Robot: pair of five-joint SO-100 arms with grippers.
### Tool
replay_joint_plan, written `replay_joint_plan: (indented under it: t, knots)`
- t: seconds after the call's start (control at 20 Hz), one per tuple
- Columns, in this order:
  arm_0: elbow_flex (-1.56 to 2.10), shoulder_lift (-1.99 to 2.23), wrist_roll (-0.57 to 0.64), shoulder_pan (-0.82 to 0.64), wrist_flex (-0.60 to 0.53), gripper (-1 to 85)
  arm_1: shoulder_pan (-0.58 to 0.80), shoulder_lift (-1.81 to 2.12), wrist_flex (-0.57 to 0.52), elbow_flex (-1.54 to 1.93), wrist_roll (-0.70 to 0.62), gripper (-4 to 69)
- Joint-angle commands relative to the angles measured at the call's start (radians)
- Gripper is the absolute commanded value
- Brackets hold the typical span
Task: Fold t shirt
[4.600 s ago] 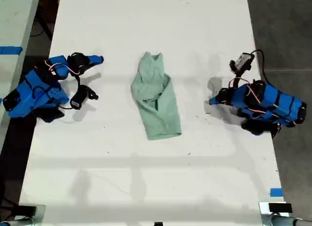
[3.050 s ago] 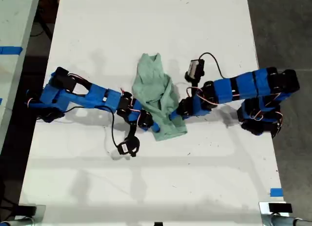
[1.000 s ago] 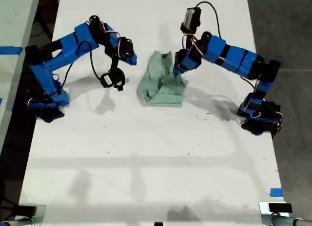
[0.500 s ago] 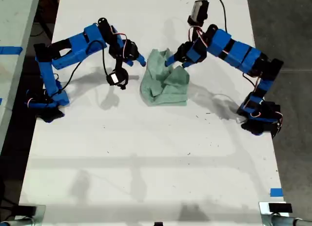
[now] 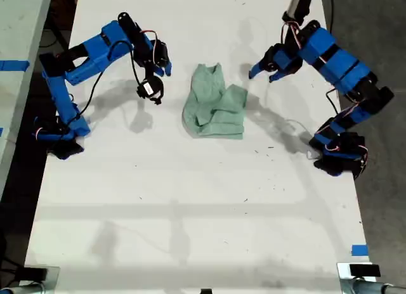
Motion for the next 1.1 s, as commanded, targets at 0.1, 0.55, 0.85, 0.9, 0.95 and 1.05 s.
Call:
replay_joint_plan:
  t: [0.1, 0.55, 0.85, 0.9, 0.95, 1.05]
  knots:
    - [0.152, 0.029, -0.072, 0.009, 0.000, -0.3, -0.104, 0.543, -0.121, 0.488, 0.110, 1.2]
    - [1.131, 1.143, -0.215, 0.175, -0.555, -0.3, -0.604, 1.638, -0.100, 1.051, 0.379, 1.2]
    - [1.871, 2.126, -0.339, 0.196, -0.488, -0.3, -0.680, 1.635, -0.175, 1.331, 0.446, 1.2]
    - [1.962, 2.115, -0.353, 0.206, -0.535, -0.3, -0.680, 1.635, -0.210, 1.370, 0.446, 1.2]
    - [2.049, 2.123, -0.359, 0.227, -0.600, -0.3, -0.680, 1.635, -0.224, 1.399, 0.449, 1.2]
    - [2.069, 2.131, -0.383, 0.232, -0.574, 1.3, -0.672, 1.637, -0.199, 1.453, 0.508, 1.9]
